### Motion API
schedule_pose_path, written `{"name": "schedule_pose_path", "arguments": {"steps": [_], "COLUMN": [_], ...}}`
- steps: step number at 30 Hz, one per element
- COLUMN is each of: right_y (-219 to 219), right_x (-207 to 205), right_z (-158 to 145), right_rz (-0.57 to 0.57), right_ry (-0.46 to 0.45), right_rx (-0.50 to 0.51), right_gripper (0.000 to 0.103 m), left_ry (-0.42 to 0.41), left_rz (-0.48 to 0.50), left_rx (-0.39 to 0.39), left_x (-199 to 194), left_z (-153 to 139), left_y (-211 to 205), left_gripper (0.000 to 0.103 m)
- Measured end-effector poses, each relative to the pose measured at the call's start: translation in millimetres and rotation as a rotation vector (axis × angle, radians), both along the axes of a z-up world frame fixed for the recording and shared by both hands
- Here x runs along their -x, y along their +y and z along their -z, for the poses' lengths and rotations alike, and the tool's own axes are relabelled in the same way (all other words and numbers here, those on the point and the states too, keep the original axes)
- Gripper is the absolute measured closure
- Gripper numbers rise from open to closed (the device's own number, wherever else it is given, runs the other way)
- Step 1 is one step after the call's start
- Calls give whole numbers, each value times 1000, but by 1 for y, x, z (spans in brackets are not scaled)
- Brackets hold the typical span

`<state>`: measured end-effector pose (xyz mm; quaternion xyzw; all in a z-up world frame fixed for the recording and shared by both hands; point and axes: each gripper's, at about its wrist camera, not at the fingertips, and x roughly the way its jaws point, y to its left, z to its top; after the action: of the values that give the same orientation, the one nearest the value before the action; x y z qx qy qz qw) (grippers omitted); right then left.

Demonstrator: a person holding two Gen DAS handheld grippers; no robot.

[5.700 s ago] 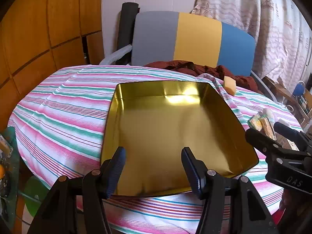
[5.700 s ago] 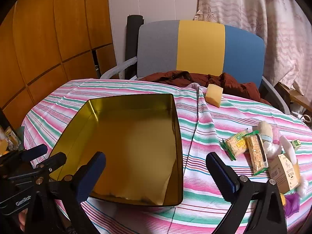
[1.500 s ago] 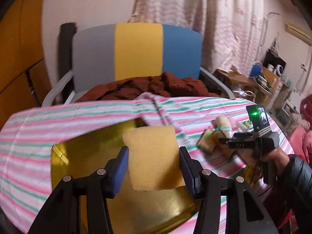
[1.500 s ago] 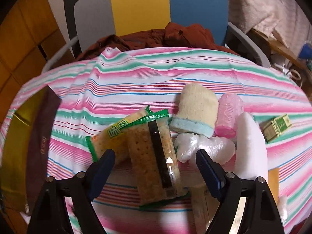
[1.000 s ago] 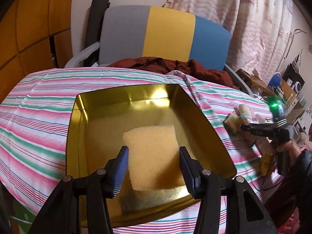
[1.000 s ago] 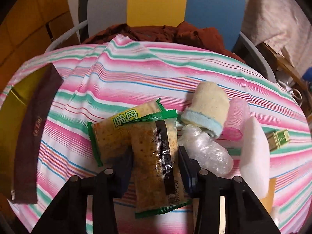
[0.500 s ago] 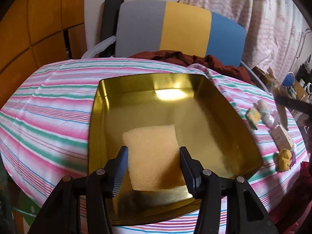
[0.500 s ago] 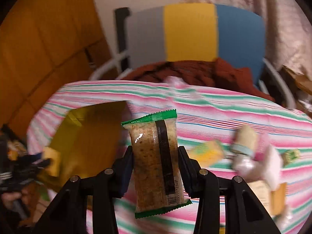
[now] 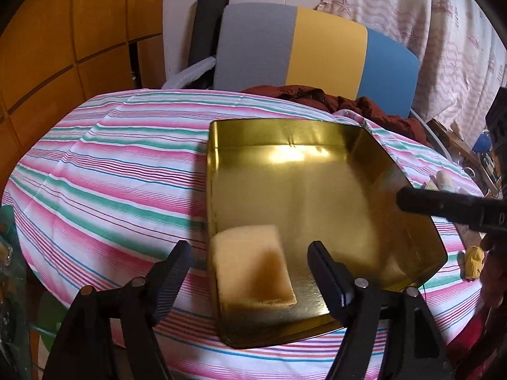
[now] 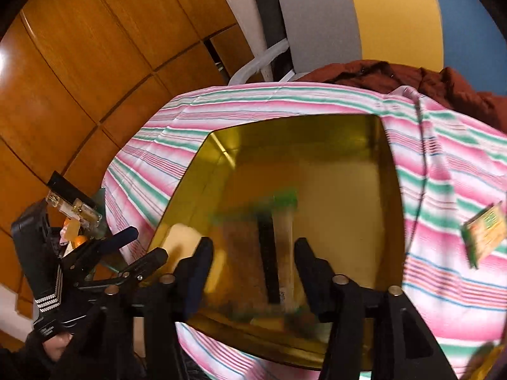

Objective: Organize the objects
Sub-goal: 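Place the sponge in the gold tray with the left tool while the right tool carries a cracker packet there, then release the items in the tray and move both tools back toward the scattered items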

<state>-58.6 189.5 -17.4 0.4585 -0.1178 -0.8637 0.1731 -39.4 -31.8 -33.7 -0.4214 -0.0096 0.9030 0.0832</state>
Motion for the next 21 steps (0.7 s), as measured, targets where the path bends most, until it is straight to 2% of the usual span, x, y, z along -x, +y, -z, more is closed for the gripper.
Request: {"name": "schedule_pose_path", "arguments": {"steps": [1,4,6,9,14,16,21], "right_y": [-4,-9,-10,-16,-20,-20,-14], "right_x": [-1,-7,-15,-33,-53,-55,-60], "right_z": [1,2,-3,-13,-22,-24,-21], "right_rz": [-6,-4,14,54,80,80,120], "right_ry": [5,22,69,182,293,293,288], "right_rx": [-10,-49,-98,-193,-279,-281,-293], "right_gripper": [47,33,19,8,0,0,0], "left_ry": [3,20,48,90,117,115,121], "left_rz": [-8,-34,-42,-51,-74,-74,-60], "left_rx": [0,-21,-30,-36,-32,-17,7], "left_x": [0,-4,-7,-10,-13,-14,-19], "left_z": [-1,-6,-13,-23,-28,-28,-28], "left_y": [-2,-10,-11,-6,1,3,10], "left_gripper": [26,26,26,26,28,31,31]}}
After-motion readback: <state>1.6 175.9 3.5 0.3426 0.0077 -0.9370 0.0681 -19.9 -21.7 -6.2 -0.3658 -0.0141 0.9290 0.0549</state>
